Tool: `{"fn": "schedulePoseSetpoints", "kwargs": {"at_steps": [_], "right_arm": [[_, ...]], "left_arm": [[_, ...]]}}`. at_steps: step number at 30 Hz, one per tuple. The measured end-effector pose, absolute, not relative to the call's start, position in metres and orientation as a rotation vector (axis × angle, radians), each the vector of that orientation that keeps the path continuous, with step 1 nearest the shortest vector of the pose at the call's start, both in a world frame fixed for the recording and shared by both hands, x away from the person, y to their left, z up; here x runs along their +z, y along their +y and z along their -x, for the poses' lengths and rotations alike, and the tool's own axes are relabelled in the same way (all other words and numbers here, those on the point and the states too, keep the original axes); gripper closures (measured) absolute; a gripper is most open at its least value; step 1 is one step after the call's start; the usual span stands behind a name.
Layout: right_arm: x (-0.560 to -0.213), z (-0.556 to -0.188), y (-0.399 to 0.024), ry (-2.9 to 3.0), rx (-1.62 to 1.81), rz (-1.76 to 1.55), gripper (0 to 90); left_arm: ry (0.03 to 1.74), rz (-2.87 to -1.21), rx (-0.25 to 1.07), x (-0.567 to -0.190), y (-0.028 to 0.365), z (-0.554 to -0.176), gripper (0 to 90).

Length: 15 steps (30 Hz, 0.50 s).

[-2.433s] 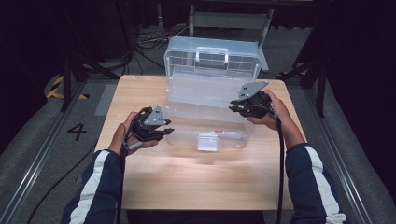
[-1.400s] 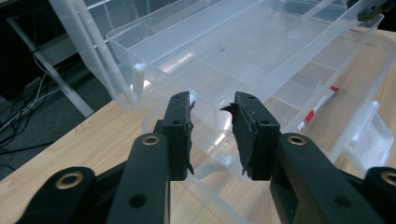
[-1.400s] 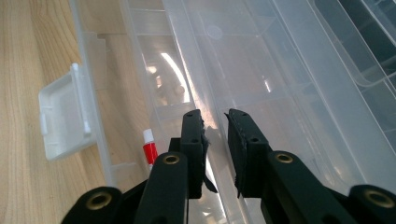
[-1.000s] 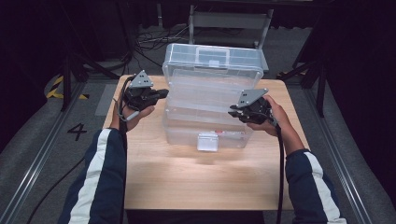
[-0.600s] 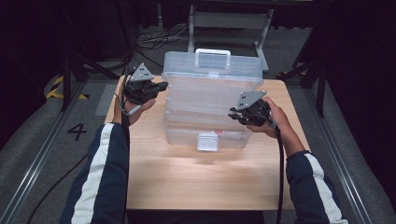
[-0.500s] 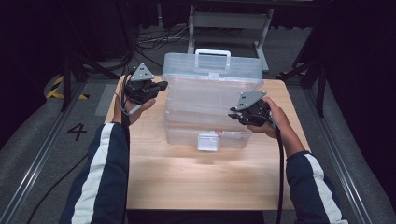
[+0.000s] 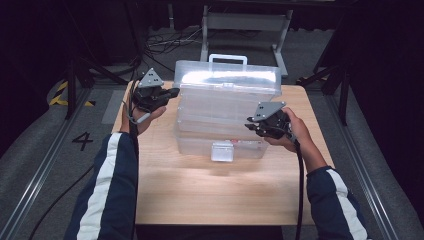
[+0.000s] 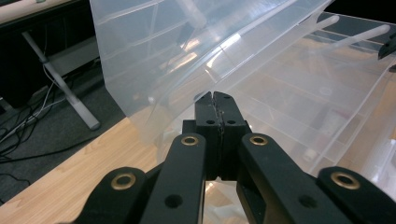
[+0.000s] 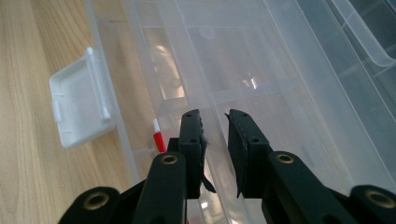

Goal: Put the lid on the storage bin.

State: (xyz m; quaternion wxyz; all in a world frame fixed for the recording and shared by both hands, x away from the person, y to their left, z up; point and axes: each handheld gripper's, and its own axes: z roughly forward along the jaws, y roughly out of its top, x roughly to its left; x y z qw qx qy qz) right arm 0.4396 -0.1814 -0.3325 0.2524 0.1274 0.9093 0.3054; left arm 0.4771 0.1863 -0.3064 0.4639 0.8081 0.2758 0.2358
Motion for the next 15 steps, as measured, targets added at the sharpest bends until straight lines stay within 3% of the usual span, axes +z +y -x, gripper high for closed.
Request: {"fn": "schedulePoseSetpoints", "kwargs": {"at_steps": [15], "right_arm": [[-0.324,-0.424,-0.201,2.446,0.902,-0.391,80.6]], "left_arm": [[0.624,-2.041,0.566,-0.314,0.185,-0.472,90.0]]}}
